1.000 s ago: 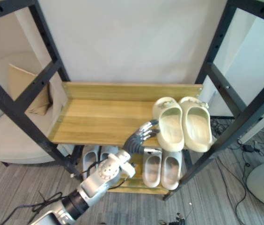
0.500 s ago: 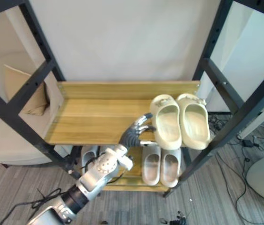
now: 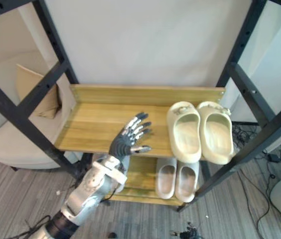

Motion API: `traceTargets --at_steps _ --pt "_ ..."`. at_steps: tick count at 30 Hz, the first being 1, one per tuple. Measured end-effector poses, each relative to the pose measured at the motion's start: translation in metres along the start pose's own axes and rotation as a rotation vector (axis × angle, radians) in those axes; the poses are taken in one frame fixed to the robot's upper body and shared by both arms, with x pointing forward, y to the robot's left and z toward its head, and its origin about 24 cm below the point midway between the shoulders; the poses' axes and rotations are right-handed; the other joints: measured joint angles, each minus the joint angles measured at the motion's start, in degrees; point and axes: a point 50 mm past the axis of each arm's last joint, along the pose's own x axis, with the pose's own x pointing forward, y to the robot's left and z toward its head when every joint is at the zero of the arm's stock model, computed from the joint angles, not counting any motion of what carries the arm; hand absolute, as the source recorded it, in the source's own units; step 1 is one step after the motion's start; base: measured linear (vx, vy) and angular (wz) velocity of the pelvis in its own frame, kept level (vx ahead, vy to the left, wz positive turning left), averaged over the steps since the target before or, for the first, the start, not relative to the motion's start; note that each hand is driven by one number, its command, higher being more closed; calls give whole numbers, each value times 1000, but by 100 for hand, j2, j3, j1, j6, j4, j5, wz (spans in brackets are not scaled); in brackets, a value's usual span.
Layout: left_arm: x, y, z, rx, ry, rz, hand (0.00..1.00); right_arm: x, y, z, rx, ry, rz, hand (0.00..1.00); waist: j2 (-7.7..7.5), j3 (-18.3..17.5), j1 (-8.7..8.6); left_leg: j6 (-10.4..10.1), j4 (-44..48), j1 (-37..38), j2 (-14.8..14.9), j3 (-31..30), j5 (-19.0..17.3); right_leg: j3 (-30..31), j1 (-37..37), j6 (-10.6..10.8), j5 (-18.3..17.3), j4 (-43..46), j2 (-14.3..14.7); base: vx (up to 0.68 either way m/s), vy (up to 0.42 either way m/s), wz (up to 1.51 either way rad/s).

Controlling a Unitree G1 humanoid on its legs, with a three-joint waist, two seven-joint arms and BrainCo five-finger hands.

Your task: Organize the slippers on the shoe rack

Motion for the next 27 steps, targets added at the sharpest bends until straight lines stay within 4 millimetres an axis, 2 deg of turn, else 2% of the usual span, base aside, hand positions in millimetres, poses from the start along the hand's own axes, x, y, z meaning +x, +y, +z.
traceTargets --at_steps 5,7,13,17,19,20,21,22,23,27 --pt "-15 -1 1 -80 11 -22 0 1 3 1 -44 -1 27 0 -2 -2 48 0 2 0 -6 -17 0 -19 23 0 0 -23 2 -9 -7 3" --pt "-24 -2 -4 -124 38 -37 0 2 2 1 -69 2 33 0 -13 -4 120 0 3 -1 -15 -36 0 -23 29 2 -1 -23 -3 0 0 0" --pt "-48 -1 -20 -135 135 -62 0 2 1 1 -107 2 45 0 -18 -6 158 7 3 7 -43 -152 4 -57 71 20 -19 -19 -20 -21 -6 7" --pt "-75 0 -41 -171 247 -36 0 2 1 0 -147 3 48 0 -19 -6 196 14 3 6 -61 -167 9 -55 70 34 -29 -5 -37 0 0 0" --pt "-81 4 -50 -173 289 -13 0 2 1 0 -148 3 48 0 -19 -6 199 16 3 7 -66 -173 10 -55 68 41 -37 8 -44 -16 -1 1" --pt "-92 9 -63 -155 357 19 0 2 1 0 -150 3 50 0 -24 -6 200 17 2 7 -71 -173 11 -53 65 43 -38 11 -49 0 0 0" --pt "-93 10 -64 -151 367 24 0 2 1 0 -151 3 50 0 -25 -6 200 17 2 7 -71 -172 11 -52 64 43 -38 12 -50 -35 -4 -1" --pt "-105 15 -74 -147 428 60 0 2 2 0 -154 2 52 0 -33 -7 207 17 2 7 -73 -167 10 -48 59 44 -39 15 -52 0 0 0" --pt "-106 16 -75 -146 433 63 0 2 2 0 -155 2 52 0 -34 -8 208 17 2 7 -73 -167 10 -48 59 44 -40 15 -52 0 0 0" --pt "-133 29 -94 -85 558 139 0 2 2 2 -158 -3 54 0 -42 -10 227 18 1 7 -72 -153 10 -41 55 46 -40 15 -52 0 0 0"
